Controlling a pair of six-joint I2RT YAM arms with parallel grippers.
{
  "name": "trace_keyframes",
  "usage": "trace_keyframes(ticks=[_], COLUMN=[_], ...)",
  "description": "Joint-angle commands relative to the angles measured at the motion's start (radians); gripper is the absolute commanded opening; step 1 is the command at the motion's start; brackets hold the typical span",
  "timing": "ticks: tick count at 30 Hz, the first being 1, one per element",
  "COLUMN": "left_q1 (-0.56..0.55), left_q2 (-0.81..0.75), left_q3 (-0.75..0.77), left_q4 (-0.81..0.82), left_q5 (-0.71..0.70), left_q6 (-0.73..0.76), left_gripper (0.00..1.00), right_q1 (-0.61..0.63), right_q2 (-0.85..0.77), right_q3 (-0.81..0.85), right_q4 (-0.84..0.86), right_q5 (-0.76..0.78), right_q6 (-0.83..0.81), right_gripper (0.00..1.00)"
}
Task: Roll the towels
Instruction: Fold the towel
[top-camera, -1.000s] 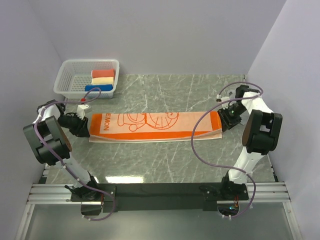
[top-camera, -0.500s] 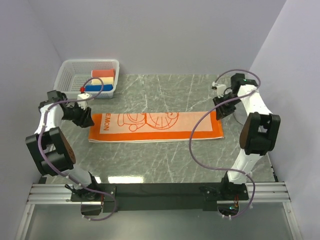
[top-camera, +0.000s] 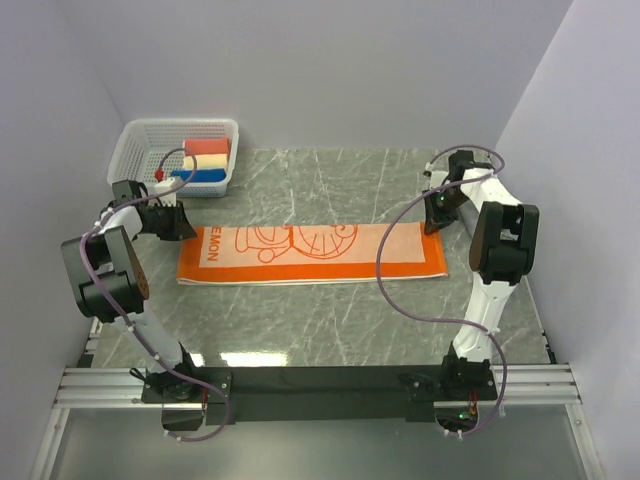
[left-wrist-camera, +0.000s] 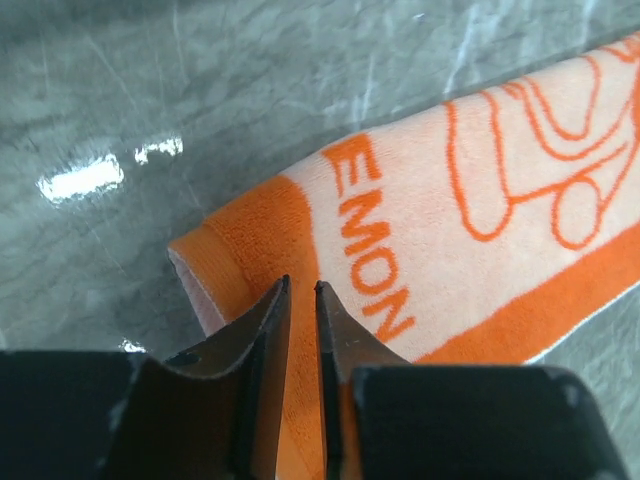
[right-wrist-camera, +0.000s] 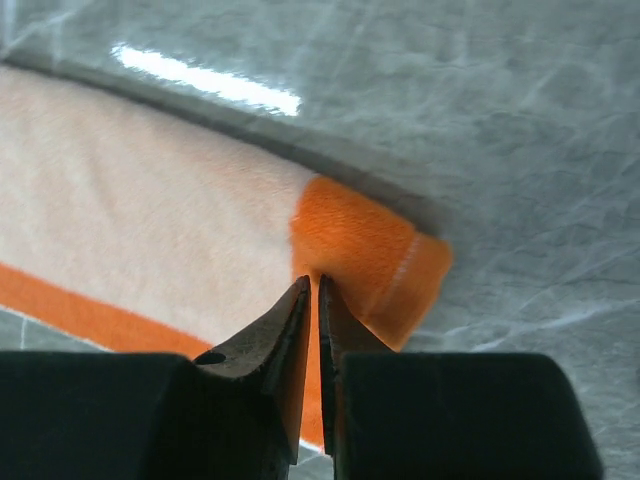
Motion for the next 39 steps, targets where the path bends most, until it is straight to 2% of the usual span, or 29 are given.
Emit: trace_keyframes(ticks=[1, 7, 14, 17, 18, 21, 24, 26, 29, 30, 31, 33, 36, 39], left_q1=[-0.001, 0.034, 0.047, 0.047, 0.047, 0.051, 0.05, 0.05, 0.05, 0.05, 0.051, 0.05, 0.051, 0.051], left_q2=[0.002, 0.066, 0.105, 0.047, 0.024, -0.085, -0.211, -0.303, -0.399, -0.42, -0.438, -0.484, -0.532, -0.585], left_q3=[-0.03, -0.006, 0.037, 0.02, 0.011, -0.017, -0.035, -0.046, -0.064, -0.064, -0.067, -0.063, -0.058, -0.072], left_q4=[0.093, 0.161, 0.108, 0.094, 0.091, 0.075, 0.063, 0.057, 0.061, 0.06, 0.058, 0.051, 0.057, 0.136], left_q5=[-0.042, -0.196, -0.18, -0.13, -0.116, -0.033, 0.016, 0.027, 0.023, 0.023, 0.027, 0.039, 0.067, 0.073], left_q6=[-0.07, -0.168, -0.173, -0.134, -0.126, -0.089, -0.048, -0.014, 0.002, 0.002, 0.002, -0.009, -0.044, -0.124], left_gripper=[0.21, 0.16, 0.16, 0.18, 0.19, 0.27, 0.41, 0.52, 0.76, 0.78, 0.94, 0.99, 0.99, 0.99], right_q1=[-0.011, -0.018, -0.019, -0.016, -0.016, -0.018, -0.034, -0.045, -0.073, -0.079, -0.083, -0.084, -0.084, -0.082], right_q2=[0.031, 0.096, 0.146, 0.108, 0.065, -0.027, -0.101, -0.119, -0.136, -0.141, -0.147, -0.165, -0.17, -0.159], right_q3=[0.021, 0.042, 0.137, 0.142, 0.137, 0.145, 0.14, 0.133, 0.085, 0.065, 0.045, -0.017, -0.077, -0.117], right_q4=[0.057, 0.085, 0.038, 0.021, 0.018, -0.004, -0.034, -0.053, -0.087, -0.09, -0.087, -0.068, -0.05, -0.03], right_q5=[0.057, 0.157, 0.172, 0.126, 0.115, 0.103, 0.105, 0.12, 0.125, 0.128, 0.131, 0.138, 0.134, 0.137], right_q6=[0.05, 0.07, 0.061, 0.055, 0.047, 0.041, 0.042, 0.044, 0.048, 0.05, 0.05, 0.059, 0.075, 0.085], right_gripper=[0.14, 0.11, 0.12, 0.2, 0.27, 0.38, 0.46, 0.47, 0.47, 0.47, 0.48, 0.53, 0.54, 0.54])
